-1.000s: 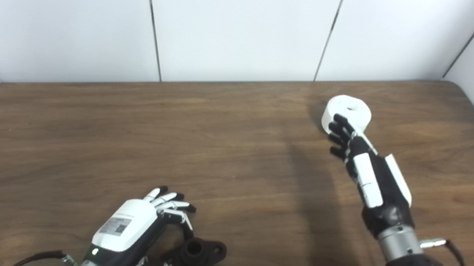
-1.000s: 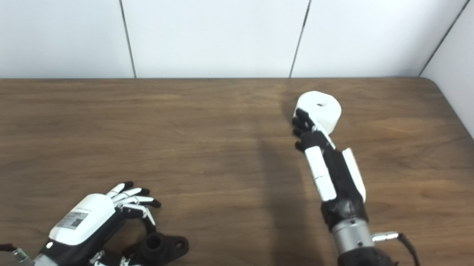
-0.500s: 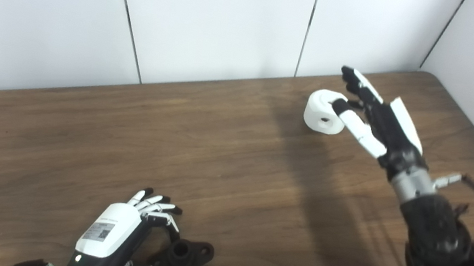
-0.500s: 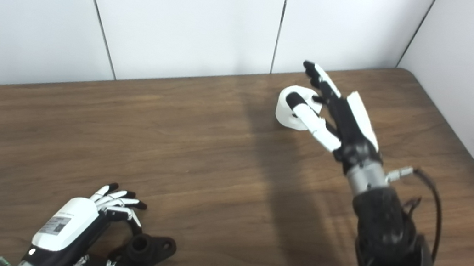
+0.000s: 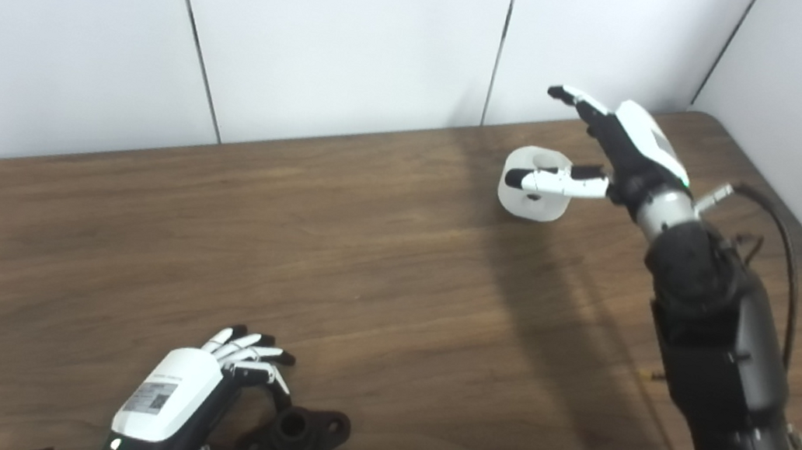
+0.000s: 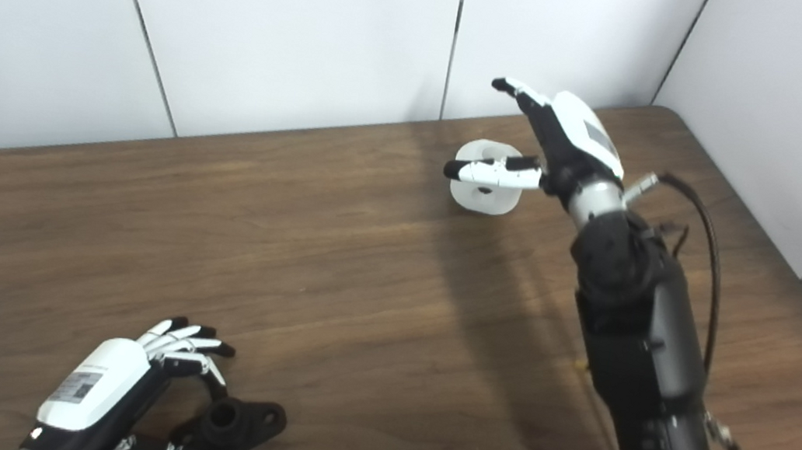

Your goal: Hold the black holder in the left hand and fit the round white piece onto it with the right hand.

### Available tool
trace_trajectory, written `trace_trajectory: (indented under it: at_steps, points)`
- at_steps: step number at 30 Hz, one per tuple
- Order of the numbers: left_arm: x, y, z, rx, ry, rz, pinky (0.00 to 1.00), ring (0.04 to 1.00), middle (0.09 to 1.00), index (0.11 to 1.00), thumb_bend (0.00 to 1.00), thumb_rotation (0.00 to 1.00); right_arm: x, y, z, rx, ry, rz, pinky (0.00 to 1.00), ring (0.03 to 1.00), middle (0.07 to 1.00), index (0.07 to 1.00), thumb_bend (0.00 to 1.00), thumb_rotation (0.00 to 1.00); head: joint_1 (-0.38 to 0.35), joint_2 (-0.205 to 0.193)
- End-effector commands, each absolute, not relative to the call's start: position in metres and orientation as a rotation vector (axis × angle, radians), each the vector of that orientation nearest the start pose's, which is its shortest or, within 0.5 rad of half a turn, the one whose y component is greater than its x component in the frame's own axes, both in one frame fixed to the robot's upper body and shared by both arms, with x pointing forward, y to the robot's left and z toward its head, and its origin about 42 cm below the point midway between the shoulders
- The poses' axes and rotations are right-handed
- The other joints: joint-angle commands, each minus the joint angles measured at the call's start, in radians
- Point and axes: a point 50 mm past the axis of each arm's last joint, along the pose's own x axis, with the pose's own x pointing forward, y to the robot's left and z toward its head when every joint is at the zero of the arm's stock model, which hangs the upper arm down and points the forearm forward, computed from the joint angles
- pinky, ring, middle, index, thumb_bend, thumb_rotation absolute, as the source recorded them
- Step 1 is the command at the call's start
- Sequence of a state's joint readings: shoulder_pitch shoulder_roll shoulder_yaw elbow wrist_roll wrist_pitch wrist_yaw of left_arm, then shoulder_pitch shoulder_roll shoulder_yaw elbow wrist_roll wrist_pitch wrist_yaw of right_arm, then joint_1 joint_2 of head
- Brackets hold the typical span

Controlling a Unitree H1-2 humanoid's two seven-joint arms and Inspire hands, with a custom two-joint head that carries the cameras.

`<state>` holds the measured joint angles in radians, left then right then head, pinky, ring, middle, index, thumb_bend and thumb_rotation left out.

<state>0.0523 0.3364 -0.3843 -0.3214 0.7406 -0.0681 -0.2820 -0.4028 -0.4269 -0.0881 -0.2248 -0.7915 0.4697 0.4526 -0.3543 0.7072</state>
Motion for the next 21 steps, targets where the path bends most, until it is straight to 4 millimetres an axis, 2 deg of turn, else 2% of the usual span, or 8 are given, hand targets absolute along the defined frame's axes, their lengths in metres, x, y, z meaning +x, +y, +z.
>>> trace_trajectory:
  at_steps: [1,12,21]
  points:
    - [0.223,0.194,0.130,1.065,-0.209,-0.687,0.97,0.887,0.789,0.488,0.51,0.05,0.384,-0.342,0.315,-1.139,0.015,-0.169,0.89,0.996,0.950,0.906,0.79,0.45,0.000,0.000]
    - [0.221,0.193,0.133,1.052,-0.226,-0.686,0.97,0.883,0.789,0.488,0.51,0.05,0.420,-0.364,0.327,-1.249,0.149,-0.148,0.90,1.000,0.938,0.896,0.87,0.43,0.001,0.010]
    - [0.221,0.189,0.134,1.059,-0.221,-0.686,0.97,0.885,0.791,0.488,0.51,0.05,0.427,-0.373,0.329,-1.292,0.230,-0.109,0.94,1.000,0.944,0.872,0.93,0.39,0.008,0.012]
